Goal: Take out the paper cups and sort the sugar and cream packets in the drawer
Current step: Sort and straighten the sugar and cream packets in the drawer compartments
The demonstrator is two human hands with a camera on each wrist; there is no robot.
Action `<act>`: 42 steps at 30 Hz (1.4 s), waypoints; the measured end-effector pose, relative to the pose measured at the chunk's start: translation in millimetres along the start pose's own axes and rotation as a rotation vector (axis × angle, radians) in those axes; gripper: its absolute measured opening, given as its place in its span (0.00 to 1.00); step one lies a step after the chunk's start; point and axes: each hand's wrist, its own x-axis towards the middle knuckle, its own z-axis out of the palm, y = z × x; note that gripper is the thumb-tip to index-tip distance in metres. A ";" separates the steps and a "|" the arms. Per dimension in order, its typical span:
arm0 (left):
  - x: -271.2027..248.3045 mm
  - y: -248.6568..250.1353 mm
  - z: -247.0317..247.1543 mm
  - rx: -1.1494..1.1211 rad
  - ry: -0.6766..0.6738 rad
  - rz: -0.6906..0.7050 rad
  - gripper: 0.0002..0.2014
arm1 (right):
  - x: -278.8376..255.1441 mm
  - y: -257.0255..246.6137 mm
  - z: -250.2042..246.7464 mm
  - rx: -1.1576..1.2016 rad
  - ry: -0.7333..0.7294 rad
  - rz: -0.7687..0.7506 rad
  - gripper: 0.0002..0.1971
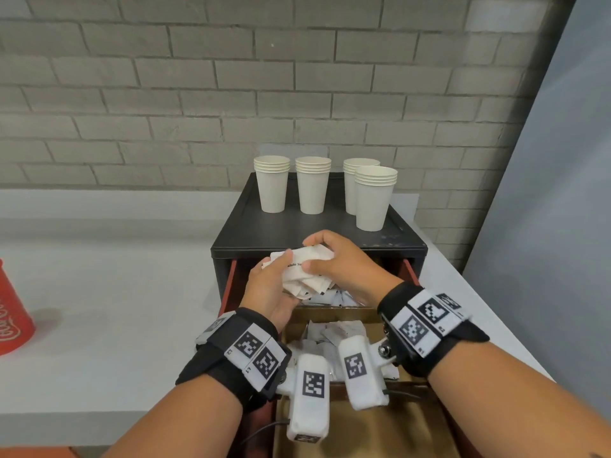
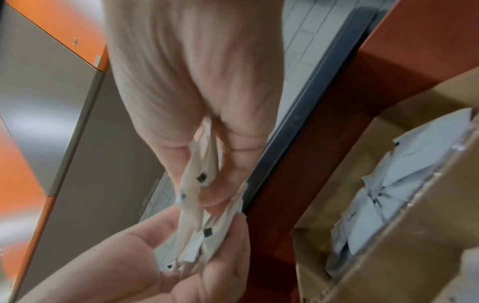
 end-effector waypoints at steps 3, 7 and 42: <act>-0.5 -4.7 -4.8 0.014 0.025 0.003 0.18 | -10.2 6.8 -0.6 0.016 -0.030 0.051 0.26; 1.8 -4.7 -7.8 0.033 0.088 -0.008 0.22 | -12.8 11.3 -8.5 0.114 0.023 0.126 0.31; 0.1 -11.6 -10.1 0.011 0.091 -0.098 0.16 | -2.2 30.3 -9.0 -0.088 0.340 0.037 0.13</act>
